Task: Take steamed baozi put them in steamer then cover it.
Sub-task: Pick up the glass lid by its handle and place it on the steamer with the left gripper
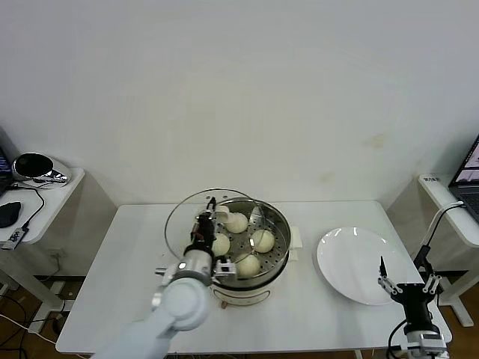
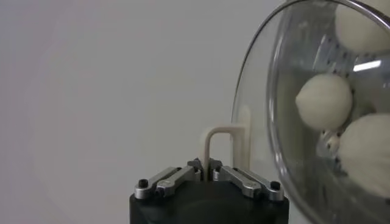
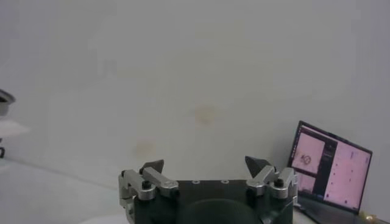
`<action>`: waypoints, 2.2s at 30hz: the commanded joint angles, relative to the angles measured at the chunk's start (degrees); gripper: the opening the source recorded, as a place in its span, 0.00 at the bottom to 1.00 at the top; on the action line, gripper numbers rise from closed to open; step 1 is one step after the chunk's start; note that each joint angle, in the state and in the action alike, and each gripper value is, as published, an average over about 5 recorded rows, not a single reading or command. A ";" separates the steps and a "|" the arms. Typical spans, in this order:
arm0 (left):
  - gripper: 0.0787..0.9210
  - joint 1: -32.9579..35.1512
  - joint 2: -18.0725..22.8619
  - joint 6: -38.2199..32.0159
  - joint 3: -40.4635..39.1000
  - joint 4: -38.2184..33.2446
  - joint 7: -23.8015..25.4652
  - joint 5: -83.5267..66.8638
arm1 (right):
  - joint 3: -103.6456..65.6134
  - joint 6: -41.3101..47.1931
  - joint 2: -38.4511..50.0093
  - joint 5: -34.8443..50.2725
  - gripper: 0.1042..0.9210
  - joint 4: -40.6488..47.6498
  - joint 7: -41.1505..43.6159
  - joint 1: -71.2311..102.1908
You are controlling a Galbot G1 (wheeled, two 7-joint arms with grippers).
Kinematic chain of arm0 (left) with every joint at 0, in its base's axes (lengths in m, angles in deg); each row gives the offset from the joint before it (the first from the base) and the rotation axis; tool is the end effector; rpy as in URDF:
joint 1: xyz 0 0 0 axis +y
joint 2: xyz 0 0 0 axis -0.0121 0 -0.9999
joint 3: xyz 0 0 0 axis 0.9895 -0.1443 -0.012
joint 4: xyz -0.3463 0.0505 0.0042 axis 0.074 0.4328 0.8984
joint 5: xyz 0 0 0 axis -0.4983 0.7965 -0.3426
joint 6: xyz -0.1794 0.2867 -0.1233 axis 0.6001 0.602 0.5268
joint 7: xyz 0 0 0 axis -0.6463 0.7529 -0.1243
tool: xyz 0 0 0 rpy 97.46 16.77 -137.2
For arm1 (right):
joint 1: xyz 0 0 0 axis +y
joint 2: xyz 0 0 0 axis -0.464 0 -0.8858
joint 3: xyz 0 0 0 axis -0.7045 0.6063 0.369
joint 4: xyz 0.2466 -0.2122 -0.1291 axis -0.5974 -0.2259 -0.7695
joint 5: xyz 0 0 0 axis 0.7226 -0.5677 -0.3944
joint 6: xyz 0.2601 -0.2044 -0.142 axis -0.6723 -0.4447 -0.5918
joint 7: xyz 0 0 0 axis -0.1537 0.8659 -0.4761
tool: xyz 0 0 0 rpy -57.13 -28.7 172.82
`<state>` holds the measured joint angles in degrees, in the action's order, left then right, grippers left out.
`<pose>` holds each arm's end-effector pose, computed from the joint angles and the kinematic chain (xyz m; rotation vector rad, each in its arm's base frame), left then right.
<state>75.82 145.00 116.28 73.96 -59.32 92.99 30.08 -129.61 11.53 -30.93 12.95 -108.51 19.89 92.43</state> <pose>0.3090 -0.1029 -0.2256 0.1691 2.2357 2.1599 0.1652 -0.1551 -0.3302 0.2747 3.0087 -0.5739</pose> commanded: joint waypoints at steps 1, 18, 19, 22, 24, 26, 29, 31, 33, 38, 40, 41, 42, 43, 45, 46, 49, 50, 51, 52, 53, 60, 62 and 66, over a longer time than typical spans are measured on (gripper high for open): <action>0.07 -3.53 8.77 2.86 -5.31 4.57 5.84 9.17 | 0.46 -0.28 -0.64 -1.36 0.88 0.30 -0.26 0.03; 0.07 -1.71 12.32 2.75 -4.78 7.28 5.45 10.56 | 1.00 -0.58 -0.28 -1.32 0.88 0.90 -0.21 0.02; 0.07 -1.57 12.30 2.72 -4.68 7.28 5.42 10.64 | 1.01 -0.60 -0.26 -1.32 0.88 0.94 -0.20 0.02; 0.07 -1.06 12.31 2.58 -4.19 7.25 5.30 11.00 | 1.04 -0.63 -0.23 -1.33 0.88 1.04 -0.17 -0.01; 0.07 -0.78 12.20 2.50 -3.79 7.15 5.23 11.12 | 1.07 -0.68 -0.19 -1.34 0.88 1.08 -0.14 0.03; 0.07 -0.58 11.98 2.45 -3.51 7.03 5.19 11.12 | 1.09 -0.76 -0.14 -1.36 0.88 1.13 -0.11 0.09; 0.07 -0.18 11.80 2.41 -3.23 7.05 5.02 11.14 | 1.17 -0.86 -0.13 -1.38 0.88 1.21 -0.09 0.12; 0.07 0.19 11.87 2.36 -2.96 7.11 4.88 11.16 | 1.24 -0.91 -0.12 -1.38 0.88 1.19 -0.08 0.16; 0.07 0.47 11.97 2.32 -2.78 7.10 4.75 11.15 | 1.26 -0.95 -0.06 -1.37 0.88 1.15 -0.05 0.24; 0.07 0.72 12.48 2.18 -2.55 7.67 4.27 11.12 | 1.30 -1.02 -0.02 -1.37 0.88 1.09 0.00 0.35; 0.07 0.81 12.70 2.10 -2.46 8.08 3.96 11.11 | 1.35 -1.07 0.01 -1.38 0.88 1.08 0.03 0.44; 0.07 0.89 12.80 2.04 -2.42 8.30 3.78 11.17 | 1.37 -1.11 0.05 -1.37 0.88 1.07 0.05 0.49; 0.07 0.97 12.87 1.98 -2.37 8.49 3.62 11.24 | 1.37 -1.15 0.10 -1.35 0.88 1.07 0.06 0.55; 0.07 1.06 12.93 1.93 -2.29 8.64 3.50 11.31 | 1.36 -1.18 0.14 -1.33 0.88 1.07 0.07 0.60; 0.07 1.29 13.04 1.80 -2.11 8.85 3.29 11.41 | 1.34 -1.23 0.22 -1.30 0.88 1.07 0.08 0.66; 0.07 1.42 13.09 1.77 -2.06 8.85 3.16 11.39 | 1.33 -1.25 0.27 -1.29 0.88 1.08 0.09 0.68; 0.07 1.82 13.37 1.64 -2.04 8.72 2.57 11.27 | 1.35 -1.32 0.37 -1.29 0.88 1.12 0.13 0.70; 0.07 1.95 13.54 1.59 -2.05 8.71 2.27 11.25 | 1.38 -1.34 0.39 -1.29 0.88 1.12 0.14 0.71; 0.07 2.07 13.72 1.53 -2.04 8.71 1.96 11.25 | 1.43 -1.35 0.39 -1.30 0.88 1.12 0.15 0.71; 0.07 2.19 13.87 1.39 -2.03 8.69 1.68 11.30 | 1.49 -1.36 0.38 -1.31 0.88 1.11 0.17 0.73; 0.07 2.32 13.99 1.23 -2.03 8.61 1.42 11.34 | 1.56 -1.38 0.38 -1.32 0.88 1.10 0.19 0.74; 0.13 3.51 13.52 0.58 -1.89 6.54 -0.16 11.26 | 1.85 -1.42 0.44 -1.39 0.88 1.12 0.26 0.78; 0.18 4.15 13.39 0.36 -1.85 5.42 -0.90 11.18 | 1.92 -1.43 0.44 -1.42 0.88 1.10 0.28 0.79; 0.33 6.53 12.25 0.02 -1.84 1.65 -1.75 10.70 | 2.07 -1.41 0.41 -1.56 0.88 1.02 0.32 0.83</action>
<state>79.69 158.19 116.82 72.12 -52.89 92.99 41.19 -127.65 10.10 -30.52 11.45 -107.38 20.16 93.27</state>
